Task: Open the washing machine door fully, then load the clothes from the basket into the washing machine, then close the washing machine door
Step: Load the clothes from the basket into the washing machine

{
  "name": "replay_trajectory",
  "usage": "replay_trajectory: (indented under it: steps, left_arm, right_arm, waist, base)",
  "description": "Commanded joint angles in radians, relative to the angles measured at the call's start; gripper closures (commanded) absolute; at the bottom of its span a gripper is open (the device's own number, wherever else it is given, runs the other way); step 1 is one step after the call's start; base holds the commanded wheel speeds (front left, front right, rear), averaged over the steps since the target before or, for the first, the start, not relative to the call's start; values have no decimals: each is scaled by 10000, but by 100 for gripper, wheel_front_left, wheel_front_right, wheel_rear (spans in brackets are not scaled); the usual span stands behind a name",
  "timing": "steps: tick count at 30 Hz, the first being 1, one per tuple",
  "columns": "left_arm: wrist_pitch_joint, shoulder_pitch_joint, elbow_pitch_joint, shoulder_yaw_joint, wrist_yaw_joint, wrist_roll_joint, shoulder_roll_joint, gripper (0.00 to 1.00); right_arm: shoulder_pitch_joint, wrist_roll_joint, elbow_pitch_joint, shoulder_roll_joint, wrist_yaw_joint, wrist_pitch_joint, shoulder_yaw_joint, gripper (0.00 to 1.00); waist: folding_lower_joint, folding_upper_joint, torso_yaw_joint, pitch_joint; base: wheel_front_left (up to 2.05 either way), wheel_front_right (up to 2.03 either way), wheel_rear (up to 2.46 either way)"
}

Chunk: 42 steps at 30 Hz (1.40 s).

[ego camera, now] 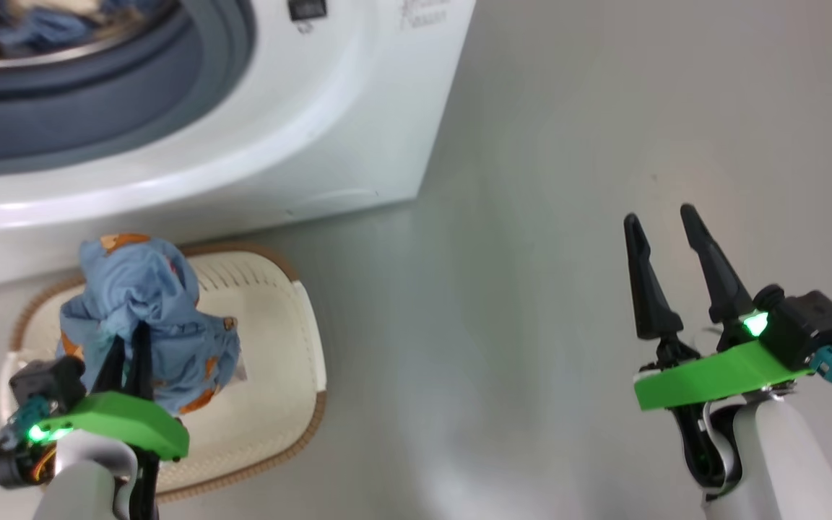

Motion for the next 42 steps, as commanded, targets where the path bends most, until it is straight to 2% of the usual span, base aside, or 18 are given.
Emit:
replay_trajectory:
  steps: [1, 9, 25, 30, 42]
  left_arm:
    - [-122, 567, -684, 484, 109, 175, 208, 100]
    - [-123, 1743, -2399, 978, 223, 733, -111, 100]
    - [-124, 4270, -6793, 1774, 504, 2094, -646, 100]
    - [-124, 4856, -7471, 1792, 504, 2318, -686, 100]
    - [-124, 5874, -8113, 2070, 628, 2460, -721, 100]
  right_arm:
    - [367, -139, -137, 9, 62, -48, 190, 0]
    - [787, -307, 164, 9, 62, -48, 213, 0]
    - [1748, -589, 524, 9, 62, -48, 191, 0]
    - [1971, -606, 570, 9, 62, -48, 217, 0]
    - [2307, -654, 566, 9, 62, -48, 296, 0]
  waist:
    - [0, 0, 432, -1042]
    - [0, 0, 533, -2069]
    - [0, 0, 797, -4123]
    - [0, 0, 858, -4492]
    - [0, 0, 824, -5055]
  base:
    - [0, 0, 0]
    - [0, 0, 0]
    - [0, 0, 0]
    - [0, 0, 0]
    - [0, 0, 0]
